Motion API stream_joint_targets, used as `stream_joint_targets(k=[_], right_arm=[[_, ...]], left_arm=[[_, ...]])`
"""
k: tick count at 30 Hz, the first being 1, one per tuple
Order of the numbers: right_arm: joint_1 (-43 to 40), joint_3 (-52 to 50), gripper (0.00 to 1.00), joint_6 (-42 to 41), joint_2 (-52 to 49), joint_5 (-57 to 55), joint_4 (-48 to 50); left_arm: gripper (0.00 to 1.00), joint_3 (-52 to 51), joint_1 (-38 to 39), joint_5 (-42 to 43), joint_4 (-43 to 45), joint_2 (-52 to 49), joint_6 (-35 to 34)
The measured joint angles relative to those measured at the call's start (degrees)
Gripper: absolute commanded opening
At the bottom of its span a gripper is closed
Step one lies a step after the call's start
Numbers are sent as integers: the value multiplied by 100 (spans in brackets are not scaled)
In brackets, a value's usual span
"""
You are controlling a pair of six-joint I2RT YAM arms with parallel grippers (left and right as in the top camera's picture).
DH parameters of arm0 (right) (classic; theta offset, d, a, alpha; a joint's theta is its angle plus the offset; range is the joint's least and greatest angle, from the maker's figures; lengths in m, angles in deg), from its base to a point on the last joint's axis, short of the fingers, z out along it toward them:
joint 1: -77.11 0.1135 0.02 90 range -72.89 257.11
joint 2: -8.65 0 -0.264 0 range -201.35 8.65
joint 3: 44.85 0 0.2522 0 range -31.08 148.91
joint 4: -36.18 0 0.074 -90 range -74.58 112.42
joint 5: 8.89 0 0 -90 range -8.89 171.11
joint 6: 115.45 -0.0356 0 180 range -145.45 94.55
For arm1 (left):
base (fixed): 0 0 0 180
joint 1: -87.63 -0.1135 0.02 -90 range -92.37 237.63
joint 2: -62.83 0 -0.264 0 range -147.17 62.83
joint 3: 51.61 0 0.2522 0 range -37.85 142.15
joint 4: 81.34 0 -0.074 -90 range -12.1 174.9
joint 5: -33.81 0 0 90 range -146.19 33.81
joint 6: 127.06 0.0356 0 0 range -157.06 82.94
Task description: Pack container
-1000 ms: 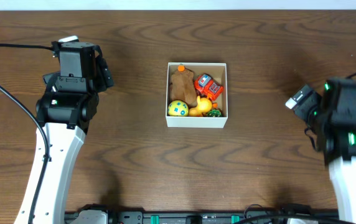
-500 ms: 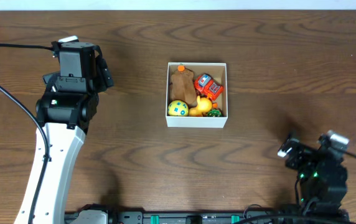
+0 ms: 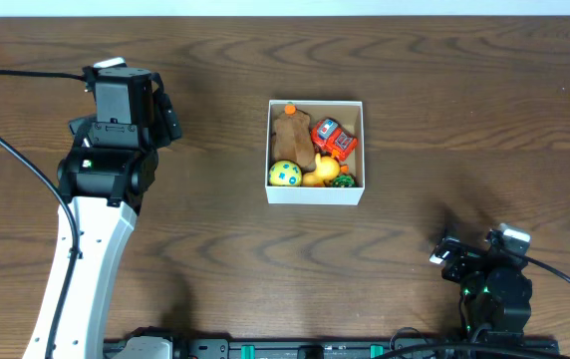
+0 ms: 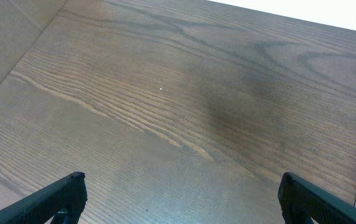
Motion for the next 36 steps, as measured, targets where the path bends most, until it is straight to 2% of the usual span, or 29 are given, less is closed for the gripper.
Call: stream_joint_targets(k=[30,33,36], right_arm=[[0,0,99,0,7,96,-2],[0,-2,99,0,9,114,-4],[0,-2,99,0,11,136,-2]], left_arm=[[98,-2,0,0,-127,11,0],[98,-203,0,-4,-601,249,4],[98,-739,-11,-4,-546,894,2]])
